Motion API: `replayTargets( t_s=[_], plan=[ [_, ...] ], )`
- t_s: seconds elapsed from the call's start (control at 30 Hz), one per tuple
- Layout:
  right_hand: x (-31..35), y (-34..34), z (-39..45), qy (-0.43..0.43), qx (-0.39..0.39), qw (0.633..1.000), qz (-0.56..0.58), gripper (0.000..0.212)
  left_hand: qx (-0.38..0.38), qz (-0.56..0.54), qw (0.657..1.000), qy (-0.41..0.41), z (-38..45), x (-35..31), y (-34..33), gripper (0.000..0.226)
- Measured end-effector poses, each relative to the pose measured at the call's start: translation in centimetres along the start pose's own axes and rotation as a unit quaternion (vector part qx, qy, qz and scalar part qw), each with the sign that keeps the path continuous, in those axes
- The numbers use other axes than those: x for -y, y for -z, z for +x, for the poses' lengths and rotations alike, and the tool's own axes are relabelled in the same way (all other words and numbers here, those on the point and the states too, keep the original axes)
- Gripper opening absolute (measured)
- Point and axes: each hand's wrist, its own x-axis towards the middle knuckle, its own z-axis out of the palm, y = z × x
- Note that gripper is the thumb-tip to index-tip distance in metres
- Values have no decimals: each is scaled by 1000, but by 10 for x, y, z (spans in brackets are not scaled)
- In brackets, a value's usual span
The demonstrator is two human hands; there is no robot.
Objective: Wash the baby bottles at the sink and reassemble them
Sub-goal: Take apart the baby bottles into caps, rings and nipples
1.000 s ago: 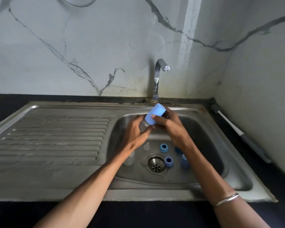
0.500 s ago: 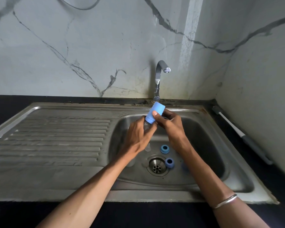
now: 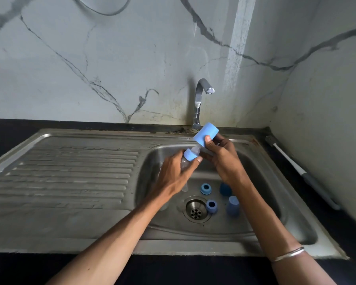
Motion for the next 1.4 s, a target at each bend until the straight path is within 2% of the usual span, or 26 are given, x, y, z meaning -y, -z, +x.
replayTargets(
  t_s=[0.3, 0.43, 0.63, 0.83, 0.9, 0.97, 1.07, 1.13, 1.4],
  plan=[
    [9, 9, 3, 30, -25, 999, -32, 35, -3, -38, 999, 19, 3, 7, -3, 24],
    [13, 17, 4, 53, -58, 994, -74, 41, 1, -54, 998, 26, 5, 12, -7, 16],
    [14, 31, 1, 41, -90, 982, -164, 40, 17, -74, 997, 32, 7, 16, -7, 23],
    [16, 44, 2, 21, -105, 941, -321, 50, 20, -39, 999, 23, 8, 20, -6, 24],
    [20, 50, 2, 6, -80, 918, -388, 51, 24, -14, 1000, 11, 7, 20, -5, 25],
    [25, 56, 1, -9, -46, 878, -476, 49, 30, -5, 999, 18, 10, 22, -6, 31],
    [21, 68, -1, -31, -6, 831, -555, 52, 22, -37, 998, 38, 15, 30, -11, 39],
    [10, 76, -5, -57, 33, 787, -614, 55, 24, -28, 998, 41, 16, 33, -13, 40],
    [-21, 107, -33, -196, 151, 663, -706, 53, 1, -40, 998, 38, 21, 41, -17, 36]
  ],
)
